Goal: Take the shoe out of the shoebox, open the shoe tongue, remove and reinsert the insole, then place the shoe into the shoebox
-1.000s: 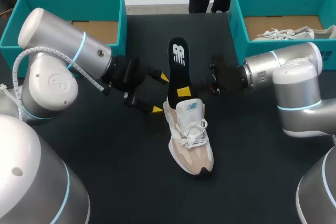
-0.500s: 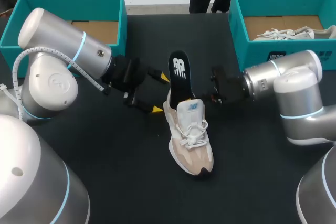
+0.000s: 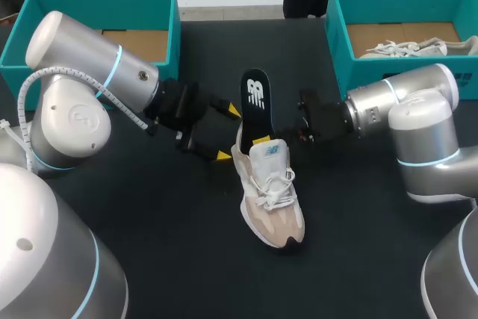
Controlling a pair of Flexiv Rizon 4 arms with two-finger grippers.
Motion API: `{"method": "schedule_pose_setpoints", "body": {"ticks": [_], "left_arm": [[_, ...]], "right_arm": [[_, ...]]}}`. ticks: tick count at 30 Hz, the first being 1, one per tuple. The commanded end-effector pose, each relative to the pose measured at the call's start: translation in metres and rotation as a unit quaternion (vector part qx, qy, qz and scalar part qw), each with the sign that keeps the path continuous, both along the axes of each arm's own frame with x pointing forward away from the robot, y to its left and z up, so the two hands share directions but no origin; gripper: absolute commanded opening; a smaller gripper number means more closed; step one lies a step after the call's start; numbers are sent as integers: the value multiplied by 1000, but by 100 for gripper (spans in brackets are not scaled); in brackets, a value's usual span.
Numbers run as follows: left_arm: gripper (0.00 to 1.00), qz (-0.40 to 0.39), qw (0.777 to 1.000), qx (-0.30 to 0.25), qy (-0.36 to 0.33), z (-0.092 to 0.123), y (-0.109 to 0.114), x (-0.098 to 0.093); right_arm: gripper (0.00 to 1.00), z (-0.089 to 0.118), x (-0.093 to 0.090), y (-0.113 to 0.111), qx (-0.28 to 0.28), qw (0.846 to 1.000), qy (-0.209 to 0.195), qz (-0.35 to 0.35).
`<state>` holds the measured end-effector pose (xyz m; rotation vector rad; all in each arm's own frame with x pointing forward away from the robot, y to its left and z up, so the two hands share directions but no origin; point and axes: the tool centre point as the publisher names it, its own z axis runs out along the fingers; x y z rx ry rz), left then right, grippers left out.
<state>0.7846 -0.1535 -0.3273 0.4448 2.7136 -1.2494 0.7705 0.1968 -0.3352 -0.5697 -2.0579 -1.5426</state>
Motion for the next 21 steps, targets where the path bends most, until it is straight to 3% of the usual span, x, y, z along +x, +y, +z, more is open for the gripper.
{"method": "schedule_pose_setpoints", "body": {"ticks": [1,2,5,14,16,19,21], "left_arm": [[100,0,1000,1,-1,0,-1,0],[100,0,1000,1,-1,0,-1,0],[100,0,1000,1,-1,0,-1,0],[100,0,1000,1,-1,0,-1,0],[100,0,1000,1,-1,0,-1,0],[100,0,1000,1,-1,0,-1,0],[100,0,1000,1,-1,0,-1,0]], "right_arm": [[20,4,0,1,-4,1000,-4,-1],[26,6,1,1,-3,1000,-6,-1],[28,9,6,0,-5,1000,-12,0],[24,15,28,-4,-14,999,-27,15],[19,15,30,-5,-15,999,-27,17],[2,13,32,-5,-17,999,-21,27],[0,11,31,-3,-18,999,-15,31]]}}
